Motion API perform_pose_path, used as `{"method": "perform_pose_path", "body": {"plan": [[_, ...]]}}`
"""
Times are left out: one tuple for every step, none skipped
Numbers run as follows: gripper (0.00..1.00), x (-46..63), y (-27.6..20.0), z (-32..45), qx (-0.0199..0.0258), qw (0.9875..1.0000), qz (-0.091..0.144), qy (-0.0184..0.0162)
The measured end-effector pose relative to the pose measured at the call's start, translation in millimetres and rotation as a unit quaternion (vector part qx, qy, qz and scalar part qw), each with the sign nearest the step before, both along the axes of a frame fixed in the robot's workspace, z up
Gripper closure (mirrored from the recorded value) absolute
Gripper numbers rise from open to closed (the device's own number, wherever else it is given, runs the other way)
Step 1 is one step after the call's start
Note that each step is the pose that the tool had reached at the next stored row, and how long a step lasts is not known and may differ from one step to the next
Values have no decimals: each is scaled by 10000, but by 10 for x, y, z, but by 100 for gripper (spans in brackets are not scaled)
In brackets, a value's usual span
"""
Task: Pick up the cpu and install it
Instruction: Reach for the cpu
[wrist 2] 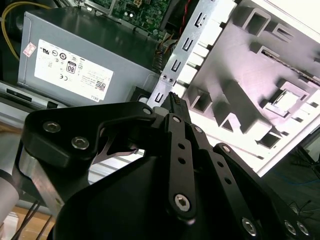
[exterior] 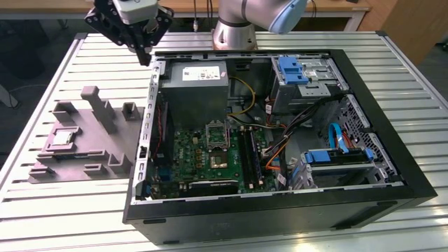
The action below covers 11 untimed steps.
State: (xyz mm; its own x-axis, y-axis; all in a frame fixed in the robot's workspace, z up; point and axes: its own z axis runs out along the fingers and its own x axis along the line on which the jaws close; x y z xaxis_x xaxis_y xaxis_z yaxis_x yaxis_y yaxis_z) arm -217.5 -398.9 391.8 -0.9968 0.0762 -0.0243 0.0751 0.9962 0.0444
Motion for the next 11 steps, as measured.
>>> {"method": "perform_pose_path", "body": {"plan": [[89,-3,0,0,0,10000,0,0],[89,-7,0,0,0,10000,0,0],[89,-10,0,0,0,10000,0,0],[89,-14,0,0,0,10000,0,0],[89,-17,0,0,0,10000,0,0],[89,-21,0,0,0,10000,0,0],[89,-24,0,0,0,10000,0,0],[89,-30,0,0,0,10000,0,0],[89,-35,0,0,0,10000,0,0],[89,-38,0,0,0,10000,0,0],[89,-42,0,0,0,10000,0,0]]}}
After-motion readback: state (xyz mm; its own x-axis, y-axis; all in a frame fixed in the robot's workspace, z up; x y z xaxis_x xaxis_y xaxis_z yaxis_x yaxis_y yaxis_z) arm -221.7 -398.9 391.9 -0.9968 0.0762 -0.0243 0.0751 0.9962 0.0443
